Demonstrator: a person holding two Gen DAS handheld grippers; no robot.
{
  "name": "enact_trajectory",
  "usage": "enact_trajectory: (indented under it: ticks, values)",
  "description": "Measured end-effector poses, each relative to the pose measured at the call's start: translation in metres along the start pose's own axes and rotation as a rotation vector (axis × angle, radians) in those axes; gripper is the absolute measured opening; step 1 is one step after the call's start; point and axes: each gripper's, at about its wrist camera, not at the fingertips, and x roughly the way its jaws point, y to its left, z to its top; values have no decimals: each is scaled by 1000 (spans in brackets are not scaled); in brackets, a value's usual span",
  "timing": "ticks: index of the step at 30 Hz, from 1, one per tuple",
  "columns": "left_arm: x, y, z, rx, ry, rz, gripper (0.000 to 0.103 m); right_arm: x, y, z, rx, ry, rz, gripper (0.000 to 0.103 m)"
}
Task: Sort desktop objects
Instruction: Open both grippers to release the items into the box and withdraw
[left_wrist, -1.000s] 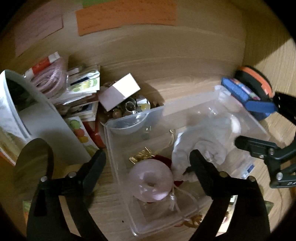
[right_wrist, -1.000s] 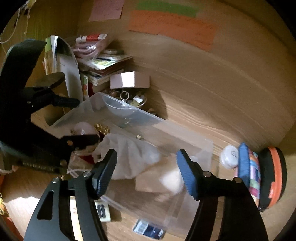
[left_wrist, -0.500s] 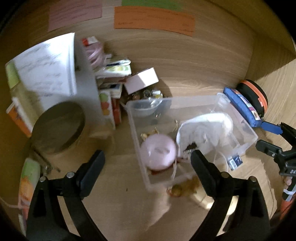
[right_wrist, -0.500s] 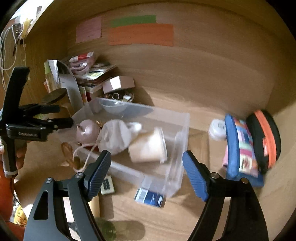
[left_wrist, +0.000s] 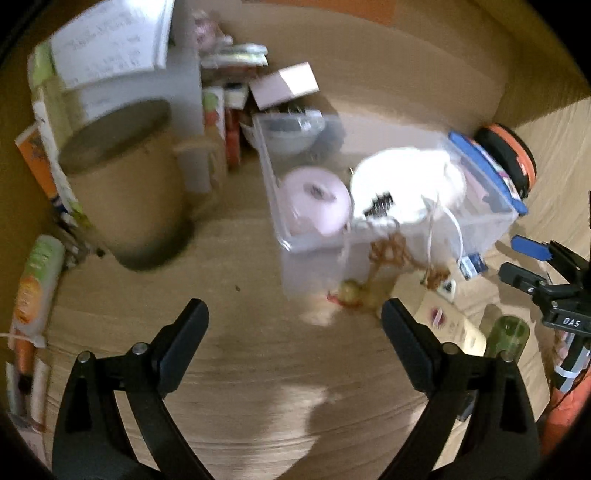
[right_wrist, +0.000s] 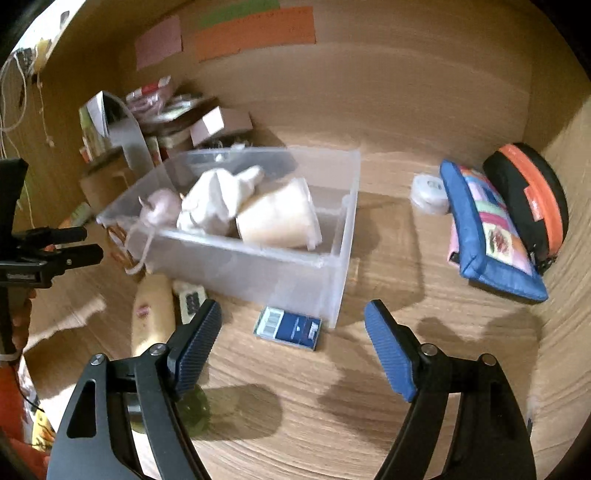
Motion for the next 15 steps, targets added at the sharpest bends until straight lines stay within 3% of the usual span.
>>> enact_trajectory:
  ticks: [8, 15]
  values:
    - [29, -8, -1, -20, 79, -52, 95, 23, 4, -9, -15, 81, -19, 77]
    - [32, -7, 1, -50, 53, -96, 95, 32, 0, -11, 12, 103, -43, 77]
